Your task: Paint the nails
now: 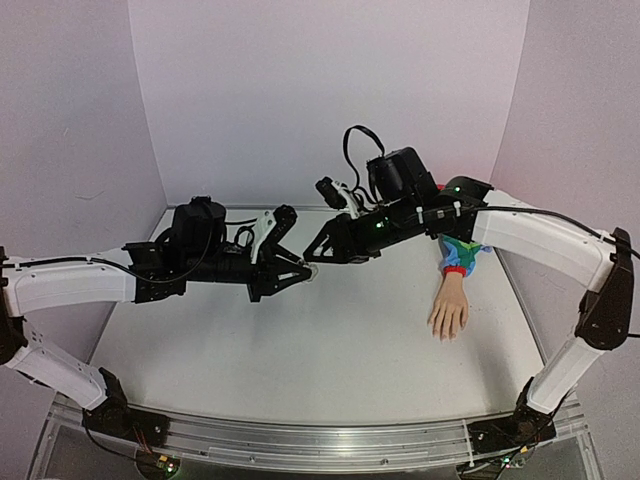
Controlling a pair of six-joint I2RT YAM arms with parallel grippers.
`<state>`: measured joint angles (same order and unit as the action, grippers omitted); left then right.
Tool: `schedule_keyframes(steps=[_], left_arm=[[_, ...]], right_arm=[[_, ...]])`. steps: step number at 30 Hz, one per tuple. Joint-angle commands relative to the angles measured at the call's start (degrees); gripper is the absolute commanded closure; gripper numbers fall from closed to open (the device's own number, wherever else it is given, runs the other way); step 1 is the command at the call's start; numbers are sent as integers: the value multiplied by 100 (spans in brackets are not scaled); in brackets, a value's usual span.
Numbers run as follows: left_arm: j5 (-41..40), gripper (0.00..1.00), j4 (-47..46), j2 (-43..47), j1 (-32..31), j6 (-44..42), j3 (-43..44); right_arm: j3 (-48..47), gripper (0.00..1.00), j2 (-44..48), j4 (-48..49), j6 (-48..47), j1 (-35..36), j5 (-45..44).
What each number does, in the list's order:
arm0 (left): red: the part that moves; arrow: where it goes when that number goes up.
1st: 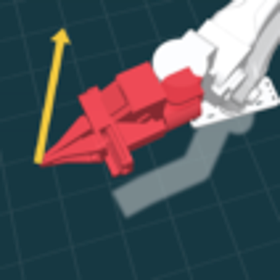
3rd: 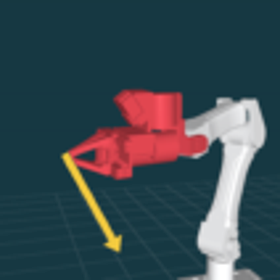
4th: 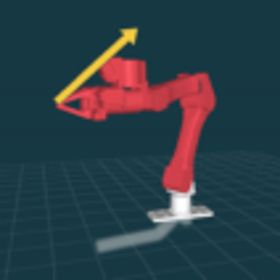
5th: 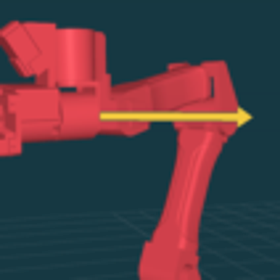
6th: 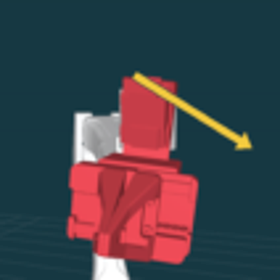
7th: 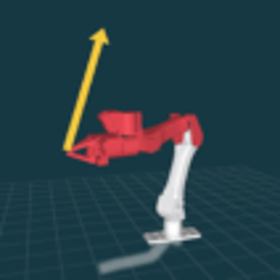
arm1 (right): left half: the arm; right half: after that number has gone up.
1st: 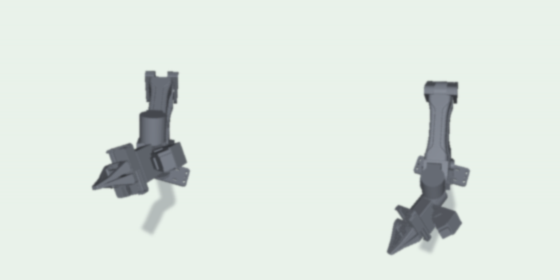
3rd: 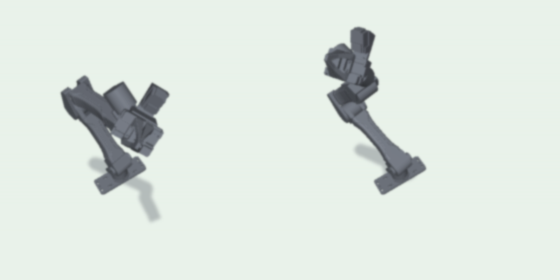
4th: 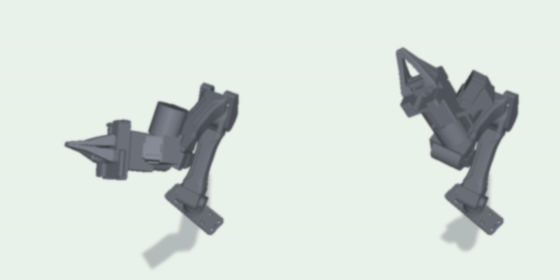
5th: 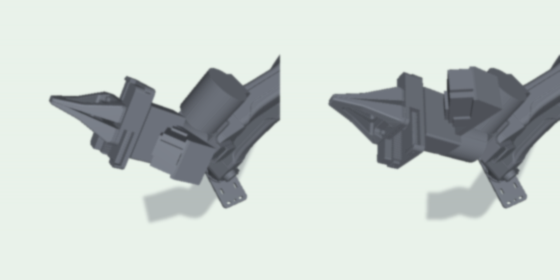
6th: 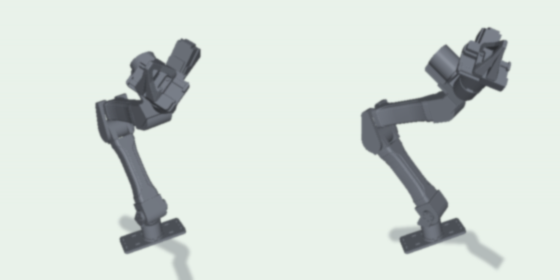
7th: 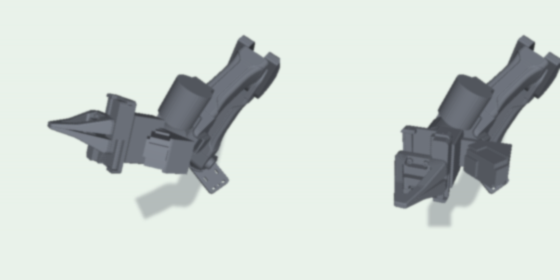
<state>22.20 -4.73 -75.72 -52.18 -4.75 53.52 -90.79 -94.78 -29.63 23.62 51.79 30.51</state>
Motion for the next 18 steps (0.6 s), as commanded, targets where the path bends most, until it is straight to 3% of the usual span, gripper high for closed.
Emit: schedule_keyframes(steps=[1, 7, 15, 18], left_arm=[[-57, 100, 6, 163, -21, -140, 246], [-40, 100, 14, 144, -21, -144, 271], [-40, 100, -55, 186, -24, -88, 215], [-36, 100, -45, 171, -19, -64, 198]], right_arm=[[-254, 65, -93, -32, -86, -29, 230], [-272, 74, -113, -51, -105, -55, 237], [-191, 99, 8, -53, -168, -59, -79], [-24, 100, 216, -38, -254, -55, -343]])
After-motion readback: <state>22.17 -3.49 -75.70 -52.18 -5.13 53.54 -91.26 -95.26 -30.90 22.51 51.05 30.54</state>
